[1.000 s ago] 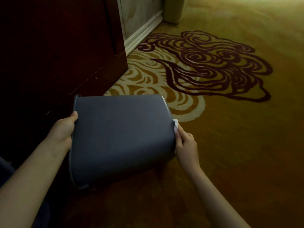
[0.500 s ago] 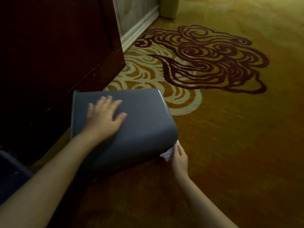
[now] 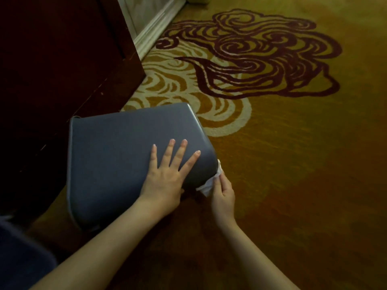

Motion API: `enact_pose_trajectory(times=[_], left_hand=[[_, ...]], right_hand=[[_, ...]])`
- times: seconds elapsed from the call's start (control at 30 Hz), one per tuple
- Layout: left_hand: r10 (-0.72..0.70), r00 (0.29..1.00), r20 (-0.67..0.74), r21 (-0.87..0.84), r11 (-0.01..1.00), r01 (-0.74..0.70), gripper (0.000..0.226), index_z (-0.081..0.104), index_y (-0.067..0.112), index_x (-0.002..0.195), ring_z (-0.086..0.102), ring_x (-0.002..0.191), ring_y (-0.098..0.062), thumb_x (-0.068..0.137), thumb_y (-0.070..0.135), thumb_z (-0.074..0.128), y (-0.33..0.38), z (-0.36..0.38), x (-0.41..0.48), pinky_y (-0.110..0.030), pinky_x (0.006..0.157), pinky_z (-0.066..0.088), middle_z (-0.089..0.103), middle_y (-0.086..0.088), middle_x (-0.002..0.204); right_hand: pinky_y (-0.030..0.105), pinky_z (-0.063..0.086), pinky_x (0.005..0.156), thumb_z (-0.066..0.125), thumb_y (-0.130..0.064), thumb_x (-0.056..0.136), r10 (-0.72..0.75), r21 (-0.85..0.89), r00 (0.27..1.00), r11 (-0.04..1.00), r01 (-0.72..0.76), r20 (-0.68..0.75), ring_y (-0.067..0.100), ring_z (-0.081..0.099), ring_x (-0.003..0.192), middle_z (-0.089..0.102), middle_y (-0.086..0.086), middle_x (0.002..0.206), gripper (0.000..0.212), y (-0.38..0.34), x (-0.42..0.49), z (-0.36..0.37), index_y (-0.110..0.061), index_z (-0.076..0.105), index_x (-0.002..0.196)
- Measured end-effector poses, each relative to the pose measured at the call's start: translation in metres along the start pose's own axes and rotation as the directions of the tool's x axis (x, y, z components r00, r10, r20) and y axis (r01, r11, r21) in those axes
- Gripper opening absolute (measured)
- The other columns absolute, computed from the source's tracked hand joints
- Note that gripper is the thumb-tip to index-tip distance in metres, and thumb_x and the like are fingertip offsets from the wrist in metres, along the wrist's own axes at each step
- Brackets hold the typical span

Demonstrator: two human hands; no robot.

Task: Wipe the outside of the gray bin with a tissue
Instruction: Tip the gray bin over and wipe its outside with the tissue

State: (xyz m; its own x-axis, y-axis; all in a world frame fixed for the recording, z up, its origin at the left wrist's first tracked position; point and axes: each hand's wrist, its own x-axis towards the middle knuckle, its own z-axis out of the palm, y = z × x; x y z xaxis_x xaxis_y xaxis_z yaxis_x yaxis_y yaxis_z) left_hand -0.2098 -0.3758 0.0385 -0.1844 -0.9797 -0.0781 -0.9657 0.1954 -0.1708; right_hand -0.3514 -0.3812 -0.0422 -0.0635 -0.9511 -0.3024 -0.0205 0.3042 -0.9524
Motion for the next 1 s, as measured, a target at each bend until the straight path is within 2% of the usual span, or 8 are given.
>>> enact_pose_trajectory(times=[0.13,0.3,0.47,0.6,0.7,0.77,0.87,1.0], left_hand=[[0.007,1.000,0.002,-0.007,1.000,-0.007,0.111,-0.045,0.037,0.124,-0.018,0.140,-0.029,0.080,0.042,0.057,-0.013,-0.005,0.006,-0.060,0.111,-0.007,-0.028,-0.003,0.146],[0.028,0.999,0.020,-0.005,1.000,-0.028,0.110,-0.039,0.039,0.127,-0.015,0.141,-0.027,0.079,0.041,0.059,-0.028,-0.005,0.003,-0.058,0.112,-0.005,-0.026,0.000,0.147],[0.057,0.998,0.013,-0.013,0.998,-0.057,0.108,-0.032,0.038,0.133,-0.015,0.141,-0.027,0.078,0.038,0.062,-0.031,-0.002,0.000,-0.058,0.112,-0.005,-0.021,0.000,0.150],[0.057,0.997,0.045,-0.057,0.997,-0.055,0.098,-0.036,0.042,0.129,-0.021,0.139,-0.024,0.082,0.051,0.049,-0.028,-0.004,0.000,-0.056,0.113,-0.008,-0.025,0.002,0.150],[0.021,0.999,-0.036,-0.252,0.967,-0.029,0.078,-0.004,0.038,0.143,0.000,0.143,-0.016,0.083,0.058,0.042,-0.042,-0.020,0.005,-0.043,0.114,0.002,0.002,0.003,0.157],[-0.109,0.986,-0.125,-0.352,0.934,0.059,0.069,0.019,0.027,0.144,0.013,0.142,-0.018,0.086,0.049,0.047,-0.067,-0.028,0.014,-0.040,0.113,0.009,0.018,-0.002,0.155],[-0.446,0.883,-0.146,-0.354,0.857,0.375,0.060,0.027,0.014,0.142,0.014,0.142,-0.026,0.090,0.034,0.049,-0.118,-0.025,0.022,-0.047,0.114,0.008,0.022,-0.012,0.154],[-0.800,0.597,0.058,-0.356,0.542,0.761,0.067,0.021,0.006,0.143,0.013,0.141,-0.035,0.090,0.041,0.045,-0.176,-0.015,0.012,-0.054,0.113,0.013,0.015,-0.020,0.154]], right_hand=[[0.044,0.039,0.105,0.036,-0.025,0.098,0.111,-0.051,0.994,0.993,-0.110,0.013,0.016,0.044,0.127,0.047,0.005,0.140,0.039,0.019,0.005,0.009,-0.021,0.043,0.136],[0.044,0.044,0.100,0.036,-0.021,0.098,0.090,-0.100,0.995,0.991,-0.084,0.049,0.015,0.050,0.121,0.056,0.003,0.131,0.036,0.011,0.010,0.014,-0.023,0.047,0.132],[0.033,0.049,0.093,0.039,-0.027,0.097,-0.111,0.043,0.993,0.993,0.109,0.042,0.010,0.052,0.118,0.058,-0.007,0.125,0.034,-0.041,0.026,0.006,-0.030,0.048,0.130],[0.030,0.040,0.102,0.042,-0.023,0.096,-0.275,-0.096,0.944,0.951,0.295,0.181,0.005,0.044,0.123,0.049,-0.013,0.132,0.034,-0.075,0.042,0.010,-0.025,0.051,0.129],[0.017,0.035,0.100,0.044,-0.013,0.095,-0.374,-0.228,0.902,0.879,0.419,0.218,0.002,0.040,0.124,0.049,-0.010,0.136,0.036,-0.075,0.044,0.012,-0.022,0.052,0.129],[0.007,0.034,0.093,0.045,-0.011,0.094,-0.396,-0.266,0.894,0.857,0.442,0.208,-0.003,0.038,0.122,0.048,-0.013,0.135,0.037,-0.071,0.043,0.012,-0.024,0.051,0.129],[0.002,0.034,0.090,0.046,-0.011,0.094,-0.405,-0.267,0.894,0.855,0.444,0.191,-0.007,0.038,0.121,0.046,-0.020,0.132,0.037,-0.068,0.041,0.013,-0.025,0.052,0.128],[0.007,0.037,0.089,0.046,-0.009,0.094,-0.399,-0.240,0.900,0.869,0.433,0.176,-0.004,0.040,0.120,0.046,-0.019,0.129,0.038,-0.069,0.039,0.013,-0.028,0.049,0.127]])
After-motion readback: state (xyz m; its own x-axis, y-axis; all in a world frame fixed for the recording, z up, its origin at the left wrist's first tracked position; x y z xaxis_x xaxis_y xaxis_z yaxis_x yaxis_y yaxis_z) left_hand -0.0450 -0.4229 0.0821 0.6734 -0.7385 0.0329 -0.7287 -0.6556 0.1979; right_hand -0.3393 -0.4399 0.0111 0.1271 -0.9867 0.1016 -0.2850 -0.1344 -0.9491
